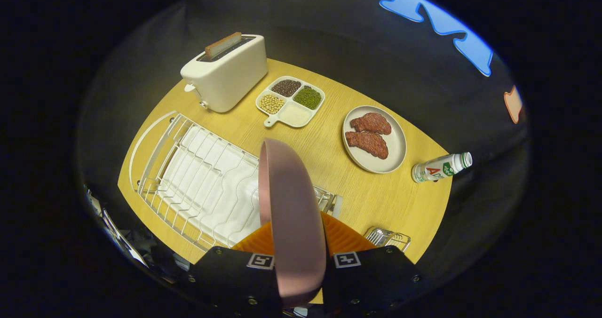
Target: Take the plate from the dish rack, then take the spoon from the basket and place it into the plate.
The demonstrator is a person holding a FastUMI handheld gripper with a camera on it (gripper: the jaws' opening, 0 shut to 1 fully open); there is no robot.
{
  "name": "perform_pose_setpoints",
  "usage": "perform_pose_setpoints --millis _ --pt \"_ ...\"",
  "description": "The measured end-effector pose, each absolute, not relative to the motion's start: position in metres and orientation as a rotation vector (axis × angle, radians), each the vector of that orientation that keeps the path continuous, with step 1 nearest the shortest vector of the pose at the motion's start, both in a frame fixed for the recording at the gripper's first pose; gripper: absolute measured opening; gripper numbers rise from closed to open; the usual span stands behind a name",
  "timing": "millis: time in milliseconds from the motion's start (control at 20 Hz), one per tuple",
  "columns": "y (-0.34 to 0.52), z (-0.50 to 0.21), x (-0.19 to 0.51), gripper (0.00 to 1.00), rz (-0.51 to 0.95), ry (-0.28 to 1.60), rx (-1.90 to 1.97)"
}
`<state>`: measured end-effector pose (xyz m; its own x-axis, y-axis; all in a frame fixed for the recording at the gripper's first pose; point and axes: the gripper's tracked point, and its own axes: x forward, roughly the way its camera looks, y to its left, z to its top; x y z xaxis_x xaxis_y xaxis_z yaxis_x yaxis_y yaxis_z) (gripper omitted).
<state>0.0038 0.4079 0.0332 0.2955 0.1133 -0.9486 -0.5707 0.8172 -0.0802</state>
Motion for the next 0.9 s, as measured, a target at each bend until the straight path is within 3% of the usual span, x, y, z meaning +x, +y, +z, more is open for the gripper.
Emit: perform_pose_setpoints --millis 500,900 --pt "0.311 0.073 -0.083 0.3 0.521 1.227 -0.067" --pt "0.238 0.033 -0.19 0.3 0.548 1.333 0.259"
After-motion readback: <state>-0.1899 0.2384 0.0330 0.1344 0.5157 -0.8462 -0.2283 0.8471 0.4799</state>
